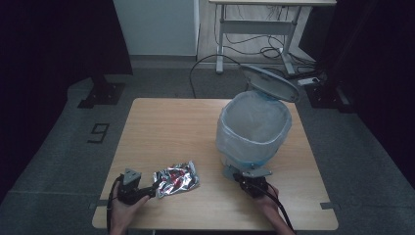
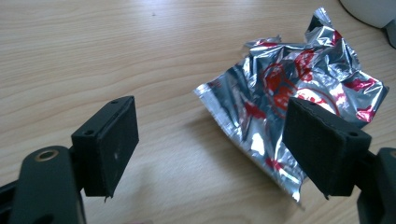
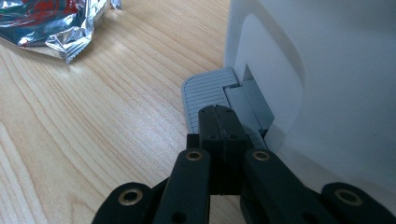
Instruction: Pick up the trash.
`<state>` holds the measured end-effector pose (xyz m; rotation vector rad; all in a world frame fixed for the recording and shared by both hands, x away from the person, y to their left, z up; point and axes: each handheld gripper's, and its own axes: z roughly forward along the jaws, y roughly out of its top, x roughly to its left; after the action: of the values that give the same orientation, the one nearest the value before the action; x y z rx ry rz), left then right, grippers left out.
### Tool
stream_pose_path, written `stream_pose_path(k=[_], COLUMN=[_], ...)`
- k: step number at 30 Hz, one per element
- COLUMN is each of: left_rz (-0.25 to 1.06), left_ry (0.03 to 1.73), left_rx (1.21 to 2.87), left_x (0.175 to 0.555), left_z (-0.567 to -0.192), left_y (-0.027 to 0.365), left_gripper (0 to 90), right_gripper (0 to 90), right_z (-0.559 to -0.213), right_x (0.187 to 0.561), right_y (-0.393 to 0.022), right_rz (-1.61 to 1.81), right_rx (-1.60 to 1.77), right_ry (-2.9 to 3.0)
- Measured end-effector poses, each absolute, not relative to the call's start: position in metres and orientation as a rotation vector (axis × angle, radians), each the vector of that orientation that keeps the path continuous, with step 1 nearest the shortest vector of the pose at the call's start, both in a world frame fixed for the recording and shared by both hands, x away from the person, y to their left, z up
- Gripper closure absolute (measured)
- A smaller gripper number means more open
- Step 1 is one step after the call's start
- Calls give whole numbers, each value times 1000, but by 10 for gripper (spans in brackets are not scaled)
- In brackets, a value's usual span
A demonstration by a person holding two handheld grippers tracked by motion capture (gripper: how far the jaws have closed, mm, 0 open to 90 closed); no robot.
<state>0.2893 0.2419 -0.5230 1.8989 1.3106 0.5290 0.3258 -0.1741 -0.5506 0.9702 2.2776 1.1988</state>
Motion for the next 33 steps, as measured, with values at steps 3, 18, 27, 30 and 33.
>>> stream_pose_path(k=[3,18,27,30,33], left_rz=[520,495,515,515,529], left_ry=[1309,1348,1352,1354,1353], left_rx=[1911,1931,1978,1979,1984], left_x=[293,302,303,303,303], left_z=[-525,-537,-544,-545,-546], left_y=[237,231,225,225,225], left_gripper=[194,282,320,333,353], right_gripper=[900,900,900,900,900], right_z=[-551,-551,-551,-551,-551], right_x=[326,325,325,325,324], right_y=[-174,-174,-174,-173,-173], right_rz=[1200,1192,1192,1190,1183], right_rx=[970,959,959,958,954], right_ry=[2277,2273,2273,2272,2270])
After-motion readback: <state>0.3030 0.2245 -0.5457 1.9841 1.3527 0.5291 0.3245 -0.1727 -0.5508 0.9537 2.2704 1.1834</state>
